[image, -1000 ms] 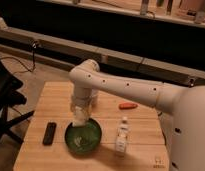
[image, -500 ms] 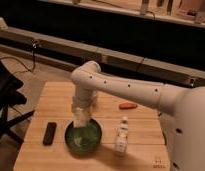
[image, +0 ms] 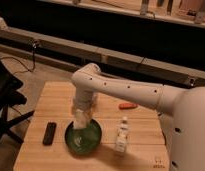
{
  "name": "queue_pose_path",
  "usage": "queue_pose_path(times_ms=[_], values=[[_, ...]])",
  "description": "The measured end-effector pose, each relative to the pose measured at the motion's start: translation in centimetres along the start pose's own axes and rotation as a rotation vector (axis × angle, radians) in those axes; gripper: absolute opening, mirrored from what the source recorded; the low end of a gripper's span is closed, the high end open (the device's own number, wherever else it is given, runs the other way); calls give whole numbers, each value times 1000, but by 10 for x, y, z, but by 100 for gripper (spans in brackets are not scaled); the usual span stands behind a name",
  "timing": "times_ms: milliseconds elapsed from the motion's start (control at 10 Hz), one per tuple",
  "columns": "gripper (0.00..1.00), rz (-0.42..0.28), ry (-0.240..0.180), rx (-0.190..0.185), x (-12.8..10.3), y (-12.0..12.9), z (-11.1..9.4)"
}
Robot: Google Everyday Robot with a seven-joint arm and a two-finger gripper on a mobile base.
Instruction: Place the white sponge in the ceramic bowl
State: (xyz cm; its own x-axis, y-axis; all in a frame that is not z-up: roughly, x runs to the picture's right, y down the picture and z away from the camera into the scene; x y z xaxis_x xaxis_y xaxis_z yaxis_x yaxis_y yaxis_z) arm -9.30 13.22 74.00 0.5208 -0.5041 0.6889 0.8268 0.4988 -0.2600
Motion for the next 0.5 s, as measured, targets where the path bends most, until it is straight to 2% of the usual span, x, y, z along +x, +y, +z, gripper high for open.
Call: queue_pose_path(times_ms=[300,400,500], values=[[80,-3,1,4,1,2,2],[76,-3,1,4,1,2,2],[64,-3,3,3,1,2,3]])
